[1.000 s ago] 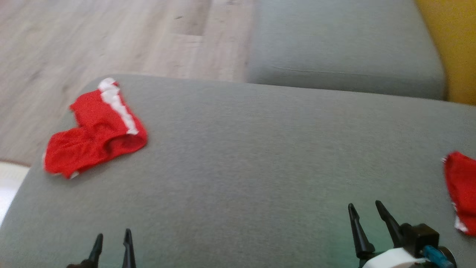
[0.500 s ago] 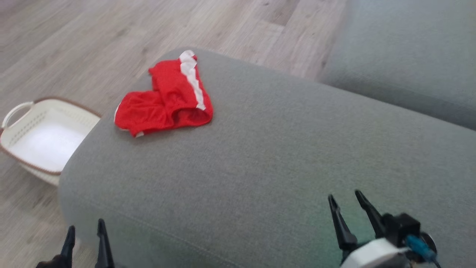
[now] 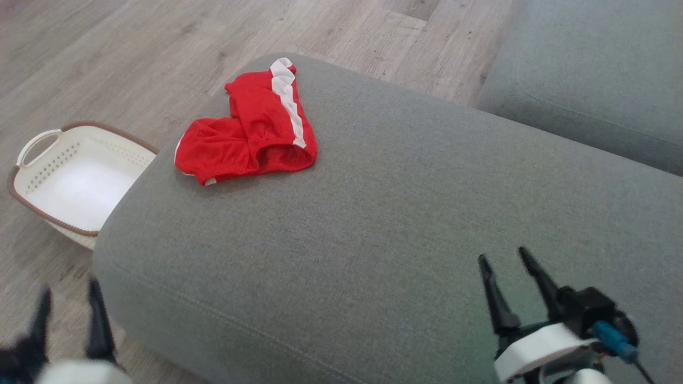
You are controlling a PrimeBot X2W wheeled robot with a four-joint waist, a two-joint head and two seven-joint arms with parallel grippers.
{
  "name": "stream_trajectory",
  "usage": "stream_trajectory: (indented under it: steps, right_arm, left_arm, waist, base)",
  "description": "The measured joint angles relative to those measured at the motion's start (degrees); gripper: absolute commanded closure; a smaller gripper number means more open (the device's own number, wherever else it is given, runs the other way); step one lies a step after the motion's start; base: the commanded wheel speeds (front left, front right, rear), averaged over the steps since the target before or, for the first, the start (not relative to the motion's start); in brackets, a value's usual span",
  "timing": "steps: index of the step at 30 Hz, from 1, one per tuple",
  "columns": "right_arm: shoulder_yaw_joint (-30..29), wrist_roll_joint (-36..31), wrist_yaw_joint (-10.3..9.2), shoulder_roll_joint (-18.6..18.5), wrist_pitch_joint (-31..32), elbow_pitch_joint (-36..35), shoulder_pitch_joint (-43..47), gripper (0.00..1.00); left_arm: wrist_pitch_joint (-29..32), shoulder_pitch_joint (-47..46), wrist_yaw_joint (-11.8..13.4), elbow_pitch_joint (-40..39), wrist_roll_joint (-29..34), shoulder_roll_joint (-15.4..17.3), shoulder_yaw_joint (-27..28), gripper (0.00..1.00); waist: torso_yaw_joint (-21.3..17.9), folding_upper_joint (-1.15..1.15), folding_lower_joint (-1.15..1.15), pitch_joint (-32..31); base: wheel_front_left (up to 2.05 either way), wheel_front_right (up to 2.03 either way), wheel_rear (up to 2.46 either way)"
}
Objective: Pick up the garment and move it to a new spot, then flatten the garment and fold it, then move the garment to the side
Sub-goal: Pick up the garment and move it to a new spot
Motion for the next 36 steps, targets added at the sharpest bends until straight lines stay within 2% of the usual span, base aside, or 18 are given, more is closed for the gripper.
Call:
stream_trajectory:
  steps: [5,8,10,15,20,24,30,33,36]
  right_arm:
    - [-1.5,-3.2,0.0,0.0,2.1,-6.3,-0.1,0.0]
    - [-1.7,-5.5,0.0,0.0,4.2,-9.5,-2.1,0.0]
    - [-1.8,-6.2,0.0,0.0,4.8,-10.6,-3.0,0.0]
    - [-1.8,-9.0,0.0,-0.1,7.3,-15.0,-6.2,0.0]
    - [-0.8,-10.2,0.0,-0.2,9.2,-19.5,-7.9,0.0]
    - [-0.4,-11.1,0.0,-0.2,10.2,-22.7,-9.2,0.0]
    - [-0.1,-12.4,0.0,-0.2,11.7,-25.5,-10.4,0.0]
    - [-0.4,-12.6,0.0,-0.2,12.0,-26.5,-10.6,0.0]
    - [-1.0,-13.5,0.0,-0.2,12.1,-27.3,-10.6,0.0]
  left_arm:
    - [4.8,-10.7,-1.1,-3.6,0.9,6.1,2.2,0.0]
    - [7.3,-19.2,-3.0,-3.5,1.4,9.1,3.2,0.0]
    - [8.3,-22.2,-3.8,-3.2,1.7,9.8,3.2,0.0]
    - [12.6,-38.3,-9.3,2.1,1.7,10.3,0.3,0.0]
    - [17.7,-50.4,-15.4,10.6,1.6,9.1,-4.7,0.0]
    - [21.5,-56.7,-17.5,19.9,0.1,4.9,-6.7,0.0]
    - [24.5,-58.3,-20.9,32.1,-0.2,0.6,-10.7,0.0]
    - [26.8,-58.4,-23.5,35.9,-0.6,-0.7,-13.4,0.0]
    - [29.1,-58.7,-24.3,38.8,-1.9,-1.7,-15.0,0.0]
  waist:
    - [-0.4,0.0,0.0,2.0]
    - [-1.9,0.0,0.0,4.3]
    - [-2.7,0.0,0.0,5.2]
    - [-6.5,0.0,0.02,9.8]
    - [-10.5,0.0,0.02,14.7]
    - [-13.0,0.0,0.01,18.6]
    - [-15.5,0.0,0.01,24.1]
    - [-16.3,-0.01,0.01,26.5]
    - [-16.6,0.0,0.01,28.5]
  base:
    - [0.0,0.0,0.0]
    - [0.0,0.0,0.0]
    - [0.0,0.0,0.0]
    - [0.0,0.0,0.0]
    - [0.0,0.0,0.0]
    - [0.0,0.0,0.0]
    - [0.0,0.0,0.0]
    - [0.0,0.0,0.0]
    - [0.0,0.0,0.0]
